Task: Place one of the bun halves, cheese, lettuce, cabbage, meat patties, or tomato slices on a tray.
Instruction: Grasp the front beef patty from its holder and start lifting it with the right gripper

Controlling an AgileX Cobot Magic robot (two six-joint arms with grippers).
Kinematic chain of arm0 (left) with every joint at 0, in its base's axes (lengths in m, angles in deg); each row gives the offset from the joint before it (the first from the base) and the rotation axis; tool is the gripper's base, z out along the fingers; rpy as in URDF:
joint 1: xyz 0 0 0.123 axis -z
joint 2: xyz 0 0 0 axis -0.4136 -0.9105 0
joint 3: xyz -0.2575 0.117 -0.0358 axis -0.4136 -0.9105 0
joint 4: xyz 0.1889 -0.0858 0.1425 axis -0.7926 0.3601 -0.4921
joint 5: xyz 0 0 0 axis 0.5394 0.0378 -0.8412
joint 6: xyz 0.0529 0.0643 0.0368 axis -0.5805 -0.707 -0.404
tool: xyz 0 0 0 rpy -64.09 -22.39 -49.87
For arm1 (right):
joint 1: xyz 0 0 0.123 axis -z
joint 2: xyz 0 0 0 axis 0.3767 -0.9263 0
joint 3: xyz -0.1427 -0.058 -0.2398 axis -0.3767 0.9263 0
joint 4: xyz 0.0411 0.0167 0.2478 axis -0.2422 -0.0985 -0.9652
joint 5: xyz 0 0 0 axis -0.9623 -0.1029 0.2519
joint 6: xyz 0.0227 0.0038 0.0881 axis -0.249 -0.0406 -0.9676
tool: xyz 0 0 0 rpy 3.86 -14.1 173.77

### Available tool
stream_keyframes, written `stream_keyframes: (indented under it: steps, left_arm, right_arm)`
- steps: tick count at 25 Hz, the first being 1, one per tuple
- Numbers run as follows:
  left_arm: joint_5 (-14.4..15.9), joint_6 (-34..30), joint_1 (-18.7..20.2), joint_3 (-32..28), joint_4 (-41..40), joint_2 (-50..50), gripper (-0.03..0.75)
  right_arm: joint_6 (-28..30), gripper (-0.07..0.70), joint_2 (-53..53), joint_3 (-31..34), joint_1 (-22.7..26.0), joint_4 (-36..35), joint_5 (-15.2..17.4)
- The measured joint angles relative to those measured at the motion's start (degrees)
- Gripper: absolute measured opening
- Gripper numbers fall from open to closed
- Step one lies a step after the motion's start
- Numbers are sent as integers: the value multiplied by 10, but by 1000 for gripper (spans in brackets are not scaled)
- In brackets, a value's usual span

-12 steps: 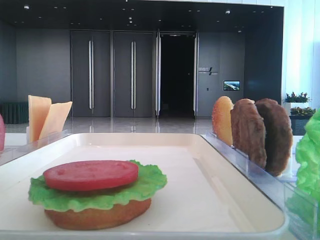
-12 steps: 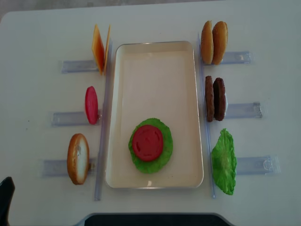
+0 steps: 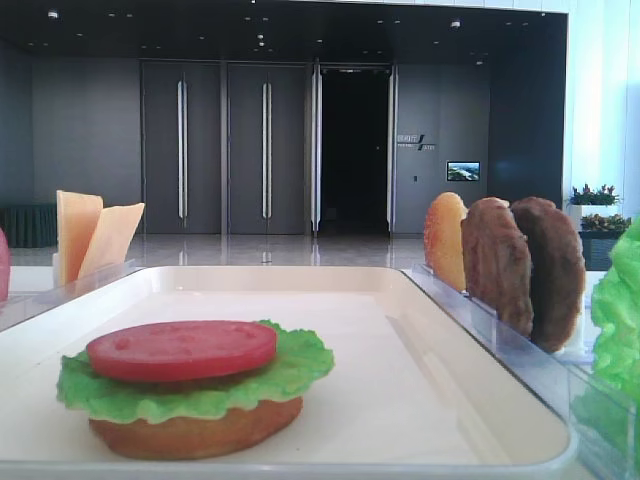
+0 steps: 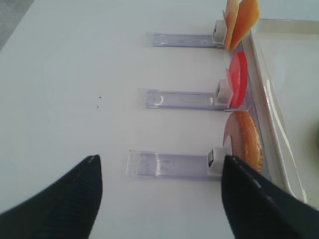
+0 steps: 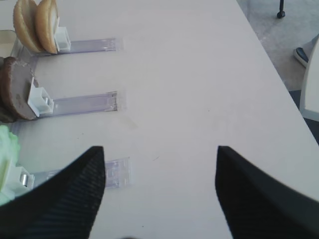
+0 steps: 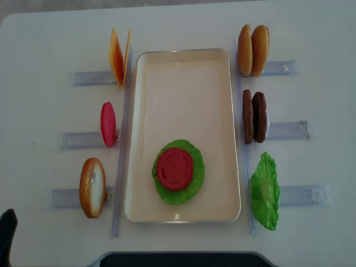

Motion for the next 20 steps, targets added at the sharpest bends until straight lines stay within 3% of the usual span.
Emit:
stream_keyframes:
  steps: [20]
  left_arm:
    - [0, 0, 0, 0, 0, 0, 573]
  right_arm:
    - [0, 480, 0, 0, 0, 0, 0]
